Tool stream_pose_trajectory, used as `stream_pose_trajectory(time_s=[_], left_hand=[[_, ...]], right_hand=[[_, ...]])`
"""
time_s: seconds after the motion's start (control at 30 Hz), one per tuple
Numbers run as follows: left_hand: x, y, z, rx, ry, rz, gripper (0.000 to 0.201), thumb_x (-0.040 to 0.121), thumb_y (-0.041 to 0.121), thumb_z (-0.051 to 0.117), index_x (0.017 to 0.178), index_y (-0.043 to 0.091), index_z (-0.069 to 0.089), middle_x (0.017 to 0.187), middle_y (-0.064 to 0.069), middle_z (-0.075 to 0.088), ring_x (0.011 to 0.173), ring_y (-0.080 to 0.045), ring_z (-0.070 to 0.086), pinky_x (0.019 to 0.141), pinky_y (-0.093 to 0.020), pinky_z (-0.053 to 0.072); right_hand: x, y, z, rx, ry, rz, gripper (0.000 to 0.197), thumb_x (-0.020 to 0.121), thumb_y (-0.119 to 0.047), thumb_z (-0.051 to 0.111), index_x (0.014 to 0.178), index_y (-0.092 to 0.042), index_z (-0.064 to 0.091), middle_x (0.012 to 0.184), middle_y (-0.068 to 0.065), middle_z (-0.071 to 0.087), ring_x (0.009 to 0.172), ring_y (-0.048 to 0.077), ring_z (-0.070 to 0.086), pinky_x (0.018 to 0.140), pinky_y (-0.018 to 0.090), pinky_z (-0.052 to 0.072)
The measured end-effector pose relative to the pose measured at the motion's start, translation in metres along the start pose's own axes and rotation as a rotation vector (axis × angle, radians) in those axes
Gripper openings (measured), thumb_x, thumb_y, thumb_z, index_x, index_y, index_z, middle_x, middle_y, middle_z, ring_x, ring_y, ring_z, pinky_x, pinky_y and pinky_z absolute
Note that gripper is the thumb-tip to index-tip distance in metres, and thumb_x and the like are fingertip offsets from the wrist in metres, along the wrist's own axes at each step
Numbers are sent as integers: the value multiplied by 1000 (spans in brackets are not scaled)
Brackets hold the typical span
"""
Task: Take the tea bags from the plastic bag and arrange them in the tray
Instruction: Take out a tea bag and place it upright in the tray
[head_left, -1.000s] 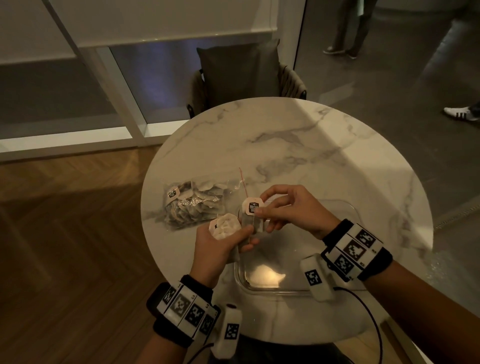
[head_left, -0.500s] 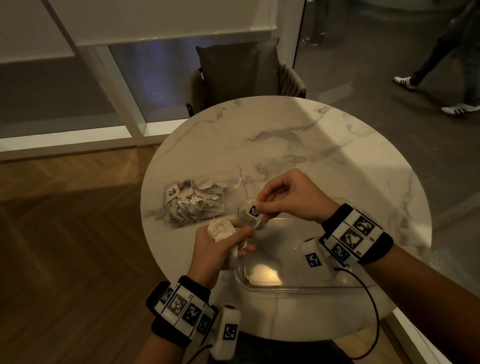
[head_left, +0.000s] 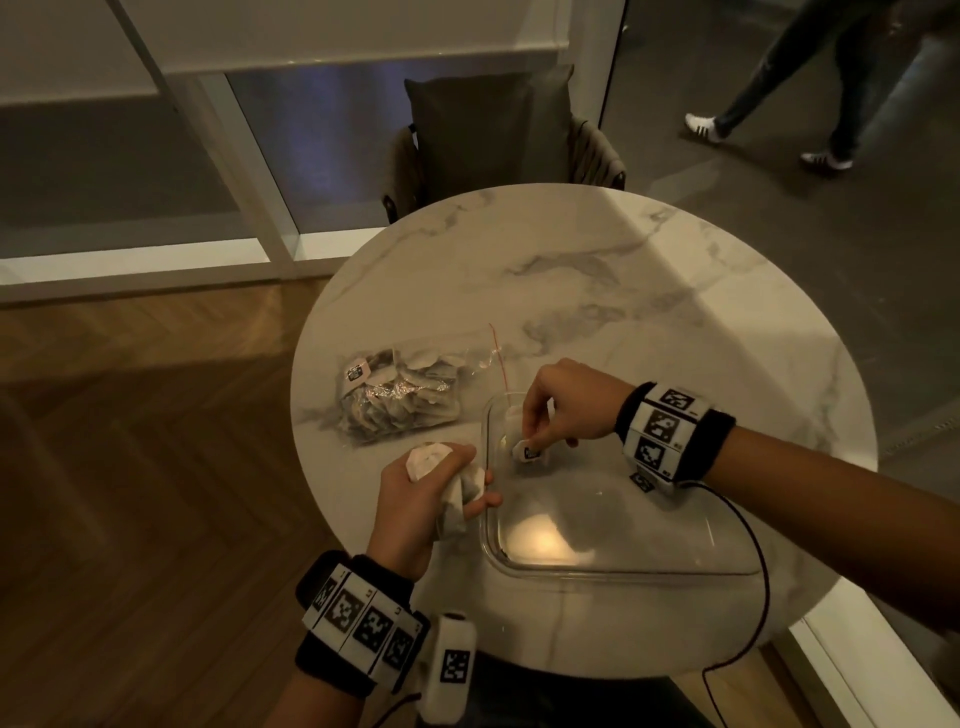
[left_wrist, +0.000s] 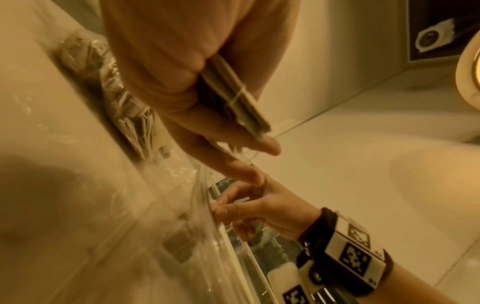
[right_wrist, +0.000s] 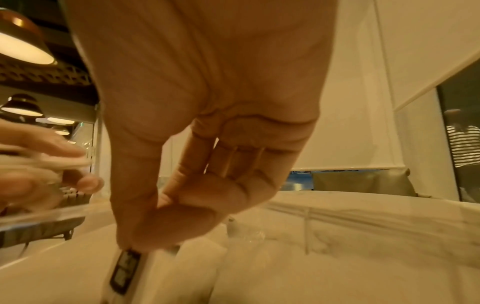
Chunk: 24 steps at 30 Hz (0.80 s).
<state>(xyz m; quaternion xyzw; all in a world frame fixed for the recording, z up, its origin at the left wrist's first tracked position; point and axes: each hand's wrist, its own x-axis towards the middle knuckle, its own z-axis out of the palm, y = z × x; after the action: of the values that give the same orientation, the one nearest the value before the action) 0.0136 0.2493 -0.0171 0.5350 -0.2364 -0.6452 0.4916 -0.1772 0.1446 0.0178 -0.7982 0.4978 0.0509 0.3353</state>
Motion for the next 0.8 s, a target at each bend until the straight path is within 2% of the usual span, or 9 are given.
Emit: stream_pose_trajectory(time_s=[0.1,0.23,0.33,0.47,0.6,0.8], left_hand=[[0,1,-2,11,9,4,13,89,4,65,96,-6,62,79,-28,66,60,-32,68,52,-29,57],[1,2,-5,16,16,11,10,90,4,63,95,-6,62,78,-27,69,61,-32,69,52,-28,56],[1,2,-5,15,26,11,11,90,3,63,96,-7,63,79,-27,69,61,-31,70,51,-27,55],[0,0,-5,10,17,17,19,90,2,64,100,-13,61,82,-30,66,68,-35,68,52,-27,55],[0,-1,-4,0,4,29,23,89,-1,64,101,-19,58,89,-31,62,73,-37,66,53,-28,56],[1,-1,-4,13,10,27,20,89,1,64,100,-16,60,86,-30,63,73,-37,67,54,-29,56]], right_hand=[[7,-5,3,-118,25,-10,9,80,-28,78,75,-22,73,65,-12,65,41,1,54,67,30,57],[12,-10,6,-290,97,-10,11,83,-33,73,87,-23,74,76,-11,57,69,10,55,64,26,43],[15,-10,8,-320,140,25,11,83,-33,73,87,-23,73,80,-9,58,80,16,60,66,29,47],[16,-8,10,-315,162,65,8,83,-30,72,85,-22,72,88,-3,68,84,19,65,71,32,53],[17,-6,12,-332,159,78,6,84,-27,70,86,-22,72,92,-1,70,86,20,65,67,29,48],[17,-5,11,-345,196,80,6,85,-28,69,85,-23,70,93,-1,69,86,20,64,67,29,45]])
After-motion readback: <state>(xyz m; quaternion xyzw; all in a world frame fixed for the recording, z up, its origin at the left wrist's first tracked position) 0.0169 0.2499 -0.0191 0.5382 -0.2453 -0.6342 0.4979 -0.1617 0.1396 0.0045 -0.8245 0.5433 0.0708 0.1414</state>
